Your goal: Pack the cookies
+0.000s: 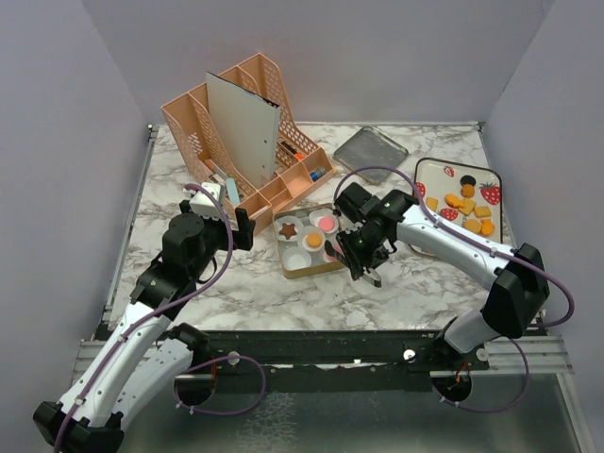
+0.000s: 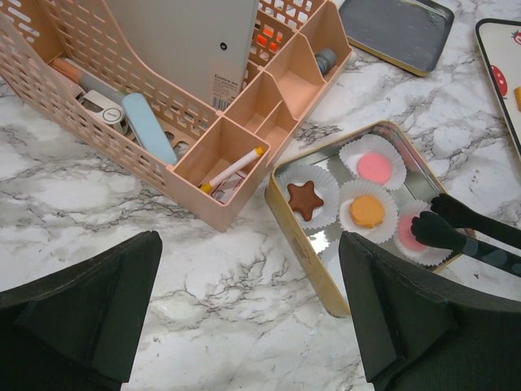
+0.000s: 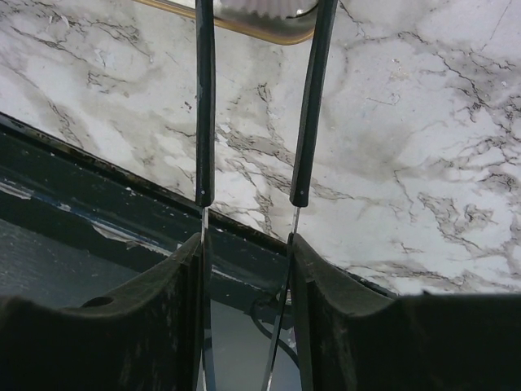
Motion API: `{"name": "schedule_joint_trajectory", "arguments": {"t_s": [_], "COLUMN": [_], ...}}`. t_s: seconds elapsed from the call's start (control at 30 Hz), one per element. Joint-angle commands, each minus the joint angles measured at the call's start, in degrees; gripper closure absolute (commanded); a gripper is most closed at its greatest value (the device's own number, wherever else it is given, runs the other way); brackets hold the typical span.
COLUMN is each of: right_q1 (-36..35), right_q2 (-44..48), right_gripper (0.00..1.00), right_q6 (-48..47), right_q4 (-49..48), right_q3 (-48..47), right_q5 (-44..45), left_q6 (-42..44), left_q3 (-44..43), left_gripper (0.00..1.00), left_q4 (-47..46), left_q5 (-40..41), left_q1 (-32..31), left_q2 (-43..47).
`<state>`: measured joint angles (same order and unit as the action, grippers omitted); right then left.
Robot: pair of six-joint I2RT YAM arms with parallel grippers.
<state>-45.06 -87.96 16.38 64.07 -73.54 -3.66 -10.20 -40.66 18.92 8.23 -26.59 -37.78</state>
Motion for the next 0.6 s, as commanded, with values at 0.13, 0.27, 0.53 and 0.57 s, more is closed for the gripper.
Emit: {"name": "schedule_joint_trajectory", "arguments": {"t_s": [0.13, 0.27, 0.53, 0.57], "right_q1": [-0.64, -0.64, -0.64, -0.64], "right_q2": [1.08, 3.70, 7.89, 8.05], "right_gripper": [0.56, 0.57, 0.61, 0.61], "right_q6": [-0.74, -0.17, 4.57, 5.12], "right_q4": [-1.69, -3.20, -2.22, -1.56], "right_q3": [-1.36, -2.55, -5.09, -5.46], "right_q5": [0.81, 0.85, 10.68, 12.28], "left_q6": [0.35, 0.35, 0.26, 0.26], "left_q3": [0.84, 0.84, 0.84, 0.88], "left_gripper": [0.01, 0.01, 0.01, 0.01], "left_q4": [-1.03, -1.00, -1.10, -1.09], "left_q5": [-0.41, -0.41, -0.41, -0.41], "left_q1": [0.31, 0.31, 0.31, 0.31], "left_q2": [0.20, 0.31, 0.93, 1.07]}}
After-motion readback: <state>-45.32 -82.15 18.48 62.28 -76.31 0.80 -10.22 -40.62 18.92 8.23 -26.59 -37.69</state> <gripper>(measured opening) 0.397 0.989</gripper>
